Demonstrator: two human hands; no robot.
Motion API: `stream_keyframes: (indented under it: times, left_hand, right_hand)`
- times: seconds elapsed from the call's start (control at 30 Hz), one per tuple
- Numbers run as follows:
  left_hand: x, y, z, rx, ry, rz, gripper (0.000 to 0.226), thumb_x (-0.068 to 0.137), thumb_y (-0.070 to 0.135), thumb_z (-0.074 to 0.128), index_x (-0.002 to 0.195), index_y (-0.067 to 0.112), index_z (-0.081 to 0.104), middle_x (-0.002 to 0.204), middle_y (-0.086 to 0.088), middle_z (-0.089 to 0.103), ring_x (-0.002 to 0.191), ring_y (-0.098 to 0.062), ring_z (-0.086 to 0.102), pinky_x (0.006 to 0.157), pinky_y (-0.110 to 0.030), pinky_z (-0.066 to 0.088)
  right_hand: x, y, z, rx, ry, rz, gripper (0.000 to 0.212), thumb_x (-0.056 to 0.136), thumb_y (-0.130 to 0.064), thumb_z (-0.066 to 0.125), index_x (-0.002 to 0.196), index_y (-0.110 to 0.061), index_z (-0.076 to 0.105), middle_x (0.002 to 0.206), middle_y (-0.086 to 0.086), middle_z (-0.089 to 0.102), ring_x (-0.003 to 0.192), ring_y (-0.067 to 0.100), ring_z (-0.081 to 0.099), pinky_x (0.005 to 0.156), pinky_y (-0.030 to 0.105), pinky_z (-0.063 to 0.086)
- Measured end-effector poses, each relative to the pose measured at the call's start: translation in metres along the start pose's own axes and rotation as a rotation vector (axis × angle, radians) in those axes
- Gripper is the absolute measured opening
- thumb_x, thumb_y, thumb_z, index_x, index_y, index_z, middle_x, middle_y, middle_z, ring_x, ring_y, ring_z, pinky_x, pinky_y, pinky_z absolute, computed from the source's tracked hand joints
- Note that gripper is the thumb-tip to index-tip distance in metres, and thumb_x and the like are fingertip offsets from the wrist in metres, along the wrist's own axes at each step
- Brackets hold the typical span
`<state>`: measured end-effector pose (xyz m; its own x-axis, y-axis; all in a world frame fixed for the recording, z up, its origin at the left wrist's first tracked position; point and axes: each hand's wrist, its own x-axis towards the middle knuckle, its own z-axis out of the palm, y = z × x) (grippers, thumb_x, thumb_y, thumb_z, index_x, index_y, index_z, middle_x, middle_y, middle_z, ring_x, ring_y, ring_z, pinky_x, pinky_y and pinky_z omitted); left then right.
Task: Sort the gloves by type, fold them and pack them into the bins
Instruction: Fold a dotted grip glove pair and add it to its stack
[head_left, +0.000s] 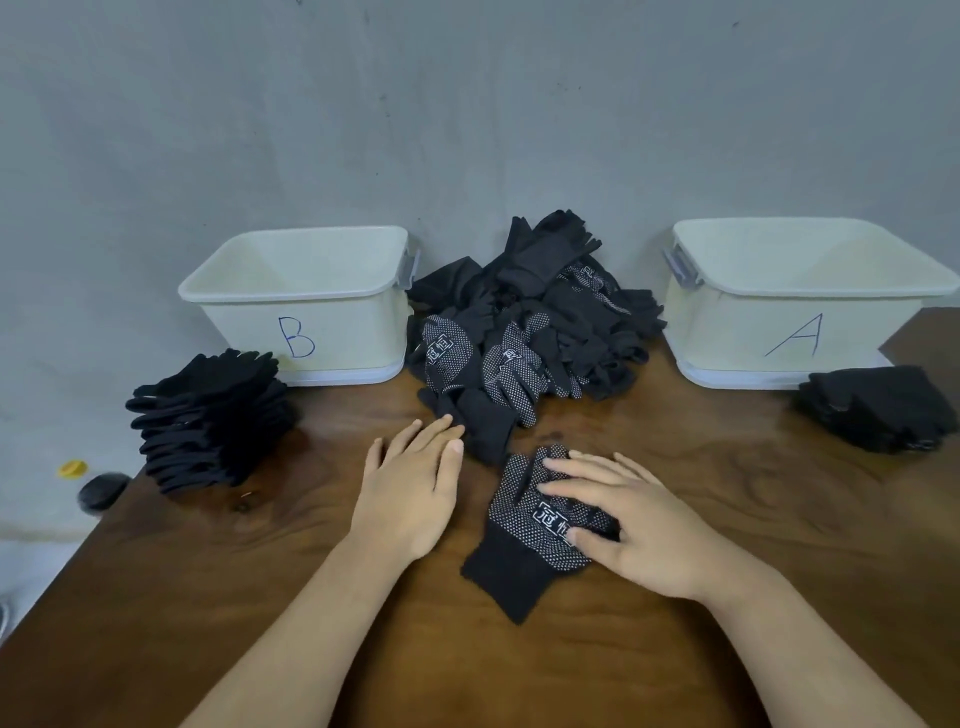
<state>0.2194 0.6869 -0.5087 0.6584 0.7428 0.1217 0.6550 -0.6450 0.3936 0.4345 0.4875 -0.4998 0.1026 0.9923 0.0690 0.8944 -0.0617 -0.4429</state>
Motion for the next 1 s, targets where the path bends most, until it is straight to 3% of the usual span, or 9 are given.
stream_keyframes:
  times: [0.07,0.17,0.27,0.33,0.4,0.53,0.63,0.77,1.0]
  left_hand:
    - [-0.001,0.0,-0.002,-0.013,0.064,0.044,0.066,0.104,0.061,0.013,0.152,0.038,0.051,0.162,0.024,0.041,0.155,-0.005,0.028,0.129,-0.041,0.018]
    - [-0.012,0.0,-0.009,-0.091,0.179,0.27,0.044,0.107,0.05,0.039,0.137,0.029,0.063,0.148,0.015,0.055,0.142,-0.011,0.045,0.119,-0.038,0.036]
    - [-0.032,0.007,-0.01,-0.122,0.117,0.54,0.031,0.109,0.043,0.053,0.133,0.029,0.066,0.145,0.016,0.055,0.141,-0.009,0.046,0.114,-0.034,0.039]
    - [-0.043,0.013,-0.005,-0.077,-0.017,0.624,0.037,0.109,0.052,0.051,0.14,0.036,0.062,0.153,0.02,0.05,0.147,-0.008,0.041,0.118,-0.031,0.033]
    - [-0.048,0.017,-0.002,-0.025,-0.107,0.639,0.043,0.106,0.06,0.05,0.144,0.043,0.058,0.156,0.024,0.046,0.149,-0.003,0.036,0.122,-0.029,0.027]
    - [-0.051,0.018,-0.007,-0.065,-0.123,0.62,0.046,0.094,0.069,0.063,0.135,0.047,0.063,0.142,0.027,0.05,0.138,0.0,0.042,0.118,-0.032,0.03]
    - [-0.054,0.019,-0.008,-0.051,-0.106,0.64,0.051,0.087,0.077,0.065,0.129,0.048,0.065,0.131,0.027,0.051,0.126,0.001,0.045,0.111,-0.032,0.034]
    - [-0.053,0.02,-0.009,-0.068,-0.033,0.586,0.056,0.095,0.079,0.057,0.137,0.043,0.062,0.135,0.025,0.052,0.129,-0.001,0.046,0.111,-0.032,0.035]
    - [-0.049,0.02,-0.003,0.041,-0.125,0.505,0.085,0.085,0.093,0.047,0.153,0.042,0.047,0.161,0.026,0.035,0.15,0.0,0.03,0.128,-0.038,0.02]
  right_hand:
    - [-0.003,0.003,-0.001,0.043,0.066,0.0,0.053,0.103,-0.034,0.065,0.152,-0.052,0.05,0.163,-0.041,0.027,0.156,-0.012,0.013,0.129,0.028,0.007]
    - [-0.001,0.007,0.002,0.15,0.317,0.048,0.044,0.102,-0.026,0.07,0.142,-0.043,0.064,0.155,-0.033,0.044,0.148,0.0,0.039,0.118,0.018,0.029]
    - [-0.001,0.011,0.002,0.171,0.513,0.13,0.035,0.1,-0.015,0.071,0.125,-0.038,0.072,0.138,-0.028,0.058,0.13,0.005,0.054,0.105,0.006,0.034]
    - [-0.002,0.013,0.0,0.161,0.539,0.143,0.029,0.099,-0.016,0.072,0.119,-0.037,0.074,0.13,-0.028,0.062,0.122,0.005,0.058,0.103,0.012,0.04]
    - [-0.002,0.014,-0.001,0.172,0.443,0.122,0.023,0.099,-0.032,0.073,0.12,-0.04,0.074,0.128,-0.029,0.064,0.123,0.003,0.058,0.107,0.026,0.045]
    - [0.0,0.018,-0.001,-0.019,0.086,0.078,0.053,0.096,-0.078,0.048,0.143,-0.055,0.057,0.151,-0.044,0.042,0.149,-0.012,0.029,0.126,0.041,0.025]
    - [0.001,0.016,-0.004,-0.072,0.009,0.106,0.058,0.099,-0.074,0.035,0.154,-0.056,0.042,0.16,-0.045,0.025,0.154,-0.018,0.008,0.133,0.039,0.007]
    - [0.001,-0.003,-0.002,-0.075,0.094,0.022,0.049,0.112,-0.055,0.034,0.159,-0.048,0.042,0.168,-0.035,0.022,0.157,-0.012,0.007,0.132,0.031,0.005]
    - [0.009,-0.026,0.014,-0.308,-0.185,0.011,0.084,0.103,-0.082,0.02,0.168,-0.039,-0.011,0.172,-0.022,-0.026,0.155,-0.003,-0.031,0.133,0.042,-0.009]
